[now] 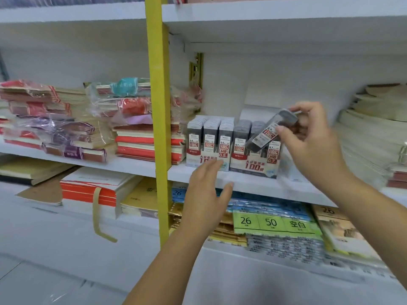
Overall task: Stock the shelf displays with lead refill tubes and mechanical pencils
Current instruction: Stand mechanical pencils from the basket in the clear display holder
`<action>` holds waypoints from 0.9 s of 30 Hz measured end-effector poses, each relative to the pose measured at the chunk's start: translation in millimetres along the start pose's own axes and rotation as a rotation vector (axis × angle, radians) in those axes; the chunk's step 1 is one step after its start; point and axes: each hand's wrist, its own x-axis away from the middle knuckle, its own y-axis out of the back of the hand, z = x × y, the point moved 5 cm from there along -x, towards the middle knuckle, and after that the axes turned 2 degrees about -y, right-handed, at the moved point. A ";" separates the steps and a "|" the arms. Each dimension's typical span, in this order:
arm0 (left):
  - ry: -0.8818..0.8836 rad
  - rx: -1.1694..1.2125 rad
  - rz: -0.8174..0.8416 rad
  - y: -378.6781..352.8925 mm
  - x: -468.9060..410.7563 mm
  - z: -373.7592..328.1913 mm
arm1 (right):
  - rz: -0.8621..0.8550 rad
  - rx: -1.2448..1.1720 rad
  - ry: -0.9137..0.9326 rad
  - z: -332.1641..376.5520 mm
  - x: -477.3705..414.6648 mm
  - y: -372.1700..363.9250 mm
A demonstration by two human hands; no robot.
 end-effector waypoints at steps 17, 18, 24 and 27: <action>-0.126 -0.239 -0.046 -30.1 -13.3 19.9 | 0.192 0.484 0.109 -28.7 -45.0 -29.4; -0.126 -0.240 -0.043 -30.2 -12.7 19.6 | 0.193 0.518 0.115 -28.9 -43.8 -29.1; -0.103 -0.221 -0.032 -30.9 -13.8 19.2 | 0.220 0.660 0.148 -31.5 -32.9 -27.7; -0.102 -0.211 -0.028 -29.7 -12.7 18.3 | 0.173 0.524 0.117 -31.3 -29.5 -22.2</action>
